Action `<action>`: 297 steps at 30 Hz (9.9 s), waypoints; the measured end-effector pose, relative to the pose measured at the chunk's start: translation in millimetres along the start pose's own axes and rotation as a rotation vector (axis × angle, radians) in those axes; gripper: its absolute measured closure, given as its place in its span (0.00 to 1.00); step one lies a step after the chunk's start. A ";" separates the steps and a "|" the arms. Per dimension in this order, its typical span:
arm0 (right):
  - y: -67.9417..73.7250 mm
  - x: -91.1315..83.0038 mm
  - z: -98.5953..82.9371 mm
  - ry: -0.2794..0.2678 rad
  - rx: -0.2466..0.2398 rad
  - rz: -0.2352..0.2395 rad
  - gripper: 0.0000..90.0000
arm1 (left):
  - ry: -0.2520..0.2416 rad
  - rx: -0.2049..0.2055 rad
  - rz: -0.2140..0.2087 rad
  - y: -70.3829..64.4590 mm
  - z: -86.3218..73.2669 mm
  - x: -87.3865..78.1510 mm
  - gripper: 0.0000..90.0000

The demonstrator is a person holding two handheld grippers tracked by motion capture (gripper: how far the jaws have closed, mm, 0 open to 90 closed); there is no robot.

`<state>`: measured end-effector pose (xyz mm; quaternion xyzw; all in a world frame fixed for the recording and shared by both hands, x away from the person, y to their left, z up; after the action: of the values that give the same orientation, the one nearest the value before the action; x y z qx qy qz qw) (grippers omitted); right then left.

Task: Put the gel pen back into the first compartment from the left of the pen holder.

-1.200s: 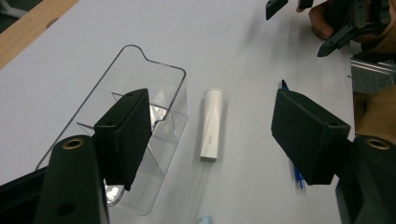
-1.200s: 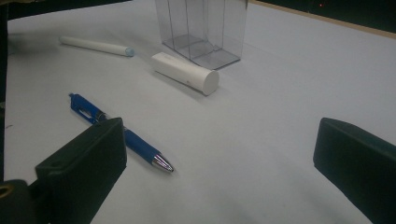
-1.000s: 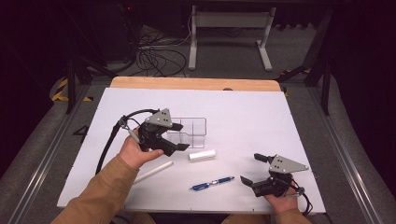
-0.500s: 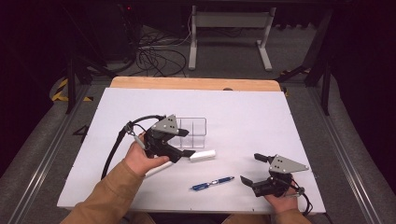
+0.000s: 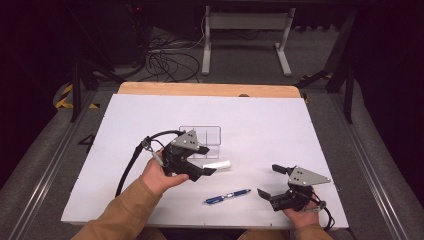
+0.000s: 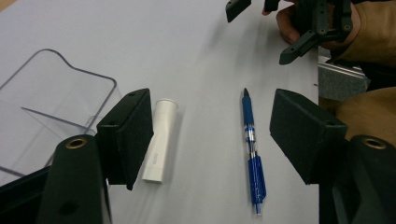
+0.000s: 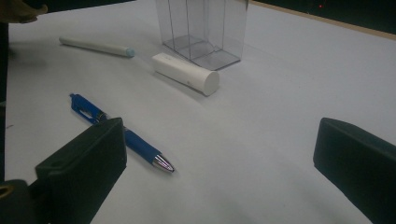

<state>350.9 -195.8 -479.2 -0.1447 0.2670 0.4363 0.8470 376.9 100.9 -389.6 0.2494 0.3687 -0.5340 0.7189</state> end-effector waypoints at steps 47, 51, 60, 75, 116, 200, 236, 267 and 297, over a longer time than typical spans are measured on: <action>2.1 -1.7 -0.1 -0.006 -0.003 0.003 0.04 | 0.146 0.011 -0.040 -40.0 3.0 79.8 0.40; 2.1 -1.7 -0.2 -0.006 -0.002 0.002 0.04 | 0.150 0.007 -0.027 -40.6 3.8 81.7 0.44; 1.9 -1.9 -0.4 -0.008 0.001 -0.001 0.04 | 0.180 -0.001 -0.044 -43.9 6.2 89.4 0.50; 2.2 -2.1 -0.4 -0.010 -0.001 -0.003 0.04 | 0.256 -0.020 -0.028 -44.8 6.0 107.8 0.59; 3.2 -1.4 -0.8 -0.005 -0.011 -0.001 0.04 | 0.347 0.029 0.037 -52.9 4.3 120.1 0.88; 3.4 -0.5 -1.0 -0.003 -0.011 -0.006 0.04 | -0.051 -0.099 0.139 22.7 28.8 -14.6 0.88; 3.2 -0.5 -1.0 -0.005 -0.005 -0.004 0.04 | -0.275 -0.181 0.281 76.4 19.1 -33.1 0.88; 3.3 -0.5 -1.1 -0.003 -0.009 -0.003 0.04 | -0.290 -0.245 0.242 103.5 -0.2 -15.5 0.88; 3.5 -0.1 -1.1 -0.001 -0.007 -0.003 0.04 | -0.111 -0.273 0.367 71.8 -16.8 -40.7 0.29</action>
<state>347.6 -194.3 -480.1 -0.1475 0.2648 0.4362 0.8473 434.4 159.2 -369.9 0.1831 0.3459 -0.3527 0.8500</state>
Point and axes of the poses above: each handheld gripper's, and its own axes: x roughly forward along the jaws, z roughly out of its top, y roughly to its left, the point moved 4 cm from there along x, roughly forward along the jaws, and after that the axes turned 13 degrees about y, right-handed, at the moved point
